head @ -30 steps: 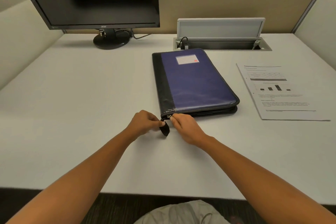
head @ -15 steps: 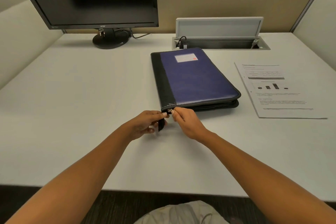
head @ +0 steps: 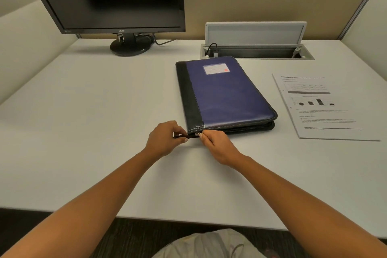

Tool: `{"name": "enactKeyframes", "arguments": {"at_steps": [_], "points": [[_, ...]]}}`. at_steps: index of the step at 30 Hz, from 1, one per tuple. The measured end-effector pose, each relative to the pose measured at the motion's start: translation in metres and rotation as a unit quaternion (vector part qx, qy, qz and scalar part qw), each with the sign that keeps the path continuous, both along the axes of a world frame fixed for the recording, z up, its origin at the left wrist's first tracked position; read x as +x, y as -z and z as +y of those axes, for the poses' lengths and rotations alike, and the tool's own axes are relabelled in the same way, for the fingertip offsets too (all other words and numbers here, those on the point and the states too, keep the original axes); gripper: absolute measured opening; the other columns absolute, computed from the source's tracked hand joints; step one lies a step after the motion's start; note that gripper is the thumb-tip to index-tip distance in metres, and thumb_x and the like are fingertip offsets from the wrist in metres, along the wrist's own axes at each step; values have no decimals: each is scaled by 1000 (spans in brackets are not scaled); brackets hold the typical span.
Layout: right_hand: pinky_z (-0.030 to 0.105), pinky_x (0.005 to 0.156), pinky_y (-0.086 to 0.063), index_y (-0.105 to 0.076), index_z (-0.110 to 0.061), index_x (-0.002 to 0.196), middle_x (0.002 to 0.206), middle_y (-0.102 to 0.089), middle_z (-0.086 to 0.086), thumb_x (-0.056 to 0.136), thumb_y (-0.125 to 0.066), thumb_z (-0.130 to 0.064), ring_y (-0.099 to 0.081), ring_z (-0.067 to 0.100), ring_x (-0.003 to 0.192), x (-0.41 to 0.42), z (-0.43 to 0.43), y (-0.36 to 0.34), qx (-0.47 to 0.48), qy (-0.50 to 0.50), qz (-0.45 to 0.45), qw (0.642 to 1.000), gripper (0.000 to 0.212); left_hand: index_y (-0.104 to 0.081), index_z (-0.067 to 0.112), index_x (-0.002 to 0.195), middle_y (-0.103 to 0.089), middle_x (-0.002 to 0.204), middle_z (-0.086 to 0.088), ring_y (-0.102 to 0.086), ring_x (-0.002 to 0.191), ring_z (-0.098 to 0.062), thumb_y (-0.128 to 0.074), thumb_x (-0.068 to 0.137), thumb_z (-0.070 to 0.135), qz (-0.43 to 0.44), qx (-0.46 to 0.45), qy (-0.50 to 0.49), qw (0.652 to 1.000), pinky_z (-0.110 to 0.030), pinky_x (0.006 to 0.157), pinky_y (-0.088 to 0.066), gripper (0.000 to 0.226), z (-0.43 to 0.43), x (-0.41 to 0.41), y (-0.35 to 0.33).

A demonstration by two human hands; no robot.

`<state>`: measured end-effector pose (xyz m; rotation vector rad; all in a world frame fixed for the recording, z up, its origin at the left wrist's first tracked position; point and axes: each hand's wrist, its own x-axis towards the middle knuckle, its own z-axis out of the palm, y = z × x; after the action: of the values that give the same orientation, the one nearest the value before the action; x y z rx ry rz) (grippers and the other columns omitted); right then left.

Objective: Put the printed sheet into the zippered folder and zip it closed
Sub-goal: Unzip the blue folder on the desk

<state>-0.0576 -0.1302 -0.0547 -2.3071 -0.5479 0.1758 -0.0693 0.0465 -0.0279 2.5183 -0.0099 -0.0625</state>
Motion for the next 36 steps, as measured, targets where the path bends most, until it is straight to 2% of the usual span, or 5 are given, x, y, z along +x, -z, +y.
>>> {"name": "enactKeyframes", "arguments": {"at_steps": [9, 16, 23, 32, 36], "points": [[33, 64, -28, -35, -15, 76, 92, -60, 16, 98, -30, -25, -53, 33, 83, -3, 1, 6, -159, -51, -36, 985, 25, -66, 25, 113, -41, 70, 11, -45, 80, -14, -52, 92, 27, 58, 36, 40, 997, -27, 61, -30, 25, -4, -4, 19], [35, 67, -29, -51, -5, 96, 104, -60, 17, 98, -31, -22, -55, 34, 95, -12, 11, 1, -200, -132, -55, 969, 27, -54, 20, 63, -44, 68, 9, -45, 77, -17, -51, 94, 25, 105, -48, 16, 993, -28, 67, -30, 31, -13, 3, 15], [38, 70, -34, -51, -3, 99, 105, -60, 16, 99, -29, -23, -55, 33, 96, -11, 12, 0, -195, -126, -55, 971, 30, -48, 23, 56, -45, 65, 7, -43, 69, -17, -52, 93, 25, 128, -90, 30, 987, -29, 68, -31, 38, -8, 12, 19], [31, 62, -32, -54, -7, 87, 95, -64, 12, 94, -41, -31, -57, 29, 87, -1, 2, 3, -161, -82, -38, 983, 28, -75, 15, 89, -65, 76, 7, -56, 65, 9, -75, 76, 18, 136, -125, 92, 979, -5, 61, -40, 13, 15, 11, 15], [29, 61, -31, -54, -8, 84, 87, -63, 9, 93, -44, -31, -54, 27, 80, 3, -7, 3, -147, -56, -23, 987, 26, -74, 11, 86, -61, 73, 8, -53, 71, -6, -73, 76, 9, 112, -103, 93, 984, -15, 66, -38, 11, 20, 14, 17]]}}
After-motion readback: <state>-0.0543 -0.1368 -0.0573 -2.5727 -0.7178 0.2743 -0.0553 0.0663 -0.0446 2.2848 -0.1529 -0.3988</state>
